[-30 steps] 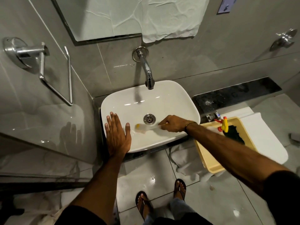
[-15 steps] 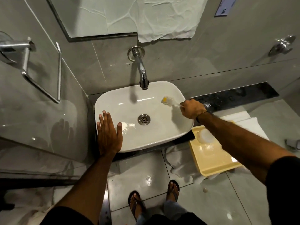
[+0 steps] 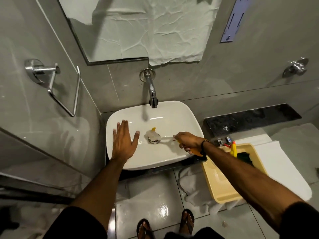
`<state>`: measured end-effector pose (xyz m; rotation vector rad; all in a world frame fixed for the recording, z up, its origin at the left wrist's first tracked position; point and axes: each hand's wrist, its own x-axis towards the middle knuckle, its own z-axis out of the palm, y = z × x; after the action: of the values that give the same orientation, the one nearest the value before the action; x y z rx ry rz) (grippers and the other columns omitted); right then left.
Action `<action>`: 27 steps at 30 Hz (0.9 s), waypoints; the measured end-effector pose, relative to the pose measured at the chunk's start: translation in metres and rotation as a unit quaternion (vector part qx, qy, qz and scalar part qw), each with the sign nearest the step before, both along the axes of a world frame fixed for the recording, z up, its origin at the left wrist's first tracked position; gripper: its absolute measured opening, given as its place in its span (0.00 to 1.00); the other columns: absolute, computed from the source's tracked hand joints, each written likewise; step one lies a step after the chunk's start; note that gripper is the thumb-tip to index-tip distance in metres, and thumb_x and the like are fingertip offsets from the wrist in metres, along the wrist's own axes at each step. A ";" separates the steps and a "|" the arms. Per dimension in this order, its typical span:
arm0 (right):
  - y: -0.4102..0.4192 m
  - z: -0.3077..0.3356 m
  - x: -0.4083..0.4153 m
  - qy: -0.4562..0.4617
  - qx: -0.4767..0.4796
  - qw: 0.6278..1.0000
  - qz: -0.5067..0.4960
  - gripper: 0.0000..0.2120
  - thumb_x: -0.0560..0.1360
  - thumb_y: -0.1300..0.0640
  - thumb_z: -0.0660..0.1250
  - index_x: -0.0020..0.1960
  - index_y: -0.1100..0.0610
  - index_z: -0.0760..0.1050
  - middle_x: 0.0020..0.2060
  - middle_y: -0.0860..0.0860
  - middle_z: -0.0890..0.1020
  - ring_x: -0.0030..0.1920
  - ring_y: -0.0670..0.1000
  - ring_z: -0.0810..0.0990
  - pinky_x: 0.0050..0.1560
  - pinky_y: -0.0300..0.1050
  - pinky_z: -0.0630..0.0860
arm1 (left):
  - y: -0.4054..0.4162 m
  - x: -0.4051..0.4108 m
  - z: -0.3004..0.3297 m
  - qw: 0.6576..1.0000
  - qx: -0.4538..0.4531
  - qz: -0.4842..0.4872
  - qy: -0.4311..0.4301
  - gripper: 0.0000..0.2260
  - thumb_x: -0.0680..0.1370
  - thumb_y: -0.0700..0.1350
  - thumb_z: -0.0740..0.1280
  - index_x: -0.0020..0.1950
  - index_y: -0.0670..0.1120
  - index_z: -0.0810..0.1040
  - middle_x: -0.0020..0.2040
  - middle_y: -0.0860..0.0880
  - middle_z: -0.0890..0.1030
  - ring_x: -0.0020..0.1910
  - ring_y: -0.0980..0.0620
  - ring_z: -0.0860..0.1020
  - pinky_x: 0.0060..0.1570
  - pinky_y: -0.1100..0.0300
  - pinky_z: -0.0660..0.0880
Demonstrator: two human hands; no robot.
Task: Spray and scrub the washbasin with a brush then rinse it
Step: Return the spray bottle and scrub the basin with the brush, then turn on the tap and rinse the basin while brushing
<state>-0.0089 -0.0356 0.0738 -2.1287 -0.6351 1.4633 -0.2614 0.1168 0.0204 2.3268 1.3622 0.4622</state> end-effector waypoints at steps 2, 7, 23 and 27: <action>0.002 0.000 0.001 0.029 0.014 0.999 -0.023 0.15 0.80 0.43 0.65 0.54 0.55 0.72 0.36 0.52 0.71 0.26 0.46 0.61 0.27 0.40 0.59 | 0.008 0.028 0.034 0.999 0.009 0.004 -0.046 0.34 0.83 0.62 0.60 0.81 0.41 0.63 0.79 0.41 0.68 0.79 0.40 0.66 0.79 0.45 0.63; 0.005 0.004 0.001 0.075 0.063 0.994 -0.046 0.09 0.81 0.53 0.67 0.55 0.56 0.71 0.36 0.53 0.74 0.24 0.46 0.64 0.26 0.39 0.61 | 0.011 0.102 0.105 0.991 0.058 0.047 -0.110 0.22 0.77 0.58 0.71 0.57 0.40 0.82 0.55 0.41 0.81 0.54 0.41 0.81 0.49 0.50 0.79; -0.006 0.001 0.010 0.135 0.078 0.981 -0.114 0.11 0.82 0.51 0.63 0.57 0.59 0.76 0.34 0.52 0.72 0.27 0.48 0.65 0.25 0.39 0.65 | 0.006 0.158 0.145 0.990 0.000 0.137 -0.046 0.11 0.72 0.43 0.75 0.49 0.37 0.84 0.47 0.38 0.85 0.49 0.36 0.85 0.47 0.50 0.83; -0.005 0.001 0.013 0.145 0.068 0.983 -0.092 0.12 0.84 0.50 0.61 0.56 0.59 0.76 0.34 0.51 0.73 0.27 0.47 0.66 0.23 0.38 0.65 | 0.014 0.150 0.149 0.989 -0.058 0.119 -0.067 0.10 0.71 0.43 0.76 0.45 0.37 0.83 0.43 0.41 0.83 0.45 0.39 0.84 0.40 0.54 0.77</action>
<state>0.0044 -0.0411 0.0749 -1.7744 -0.4062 1.5397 -0.1114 0.1304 0.1699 2.0128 1.5643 0.5823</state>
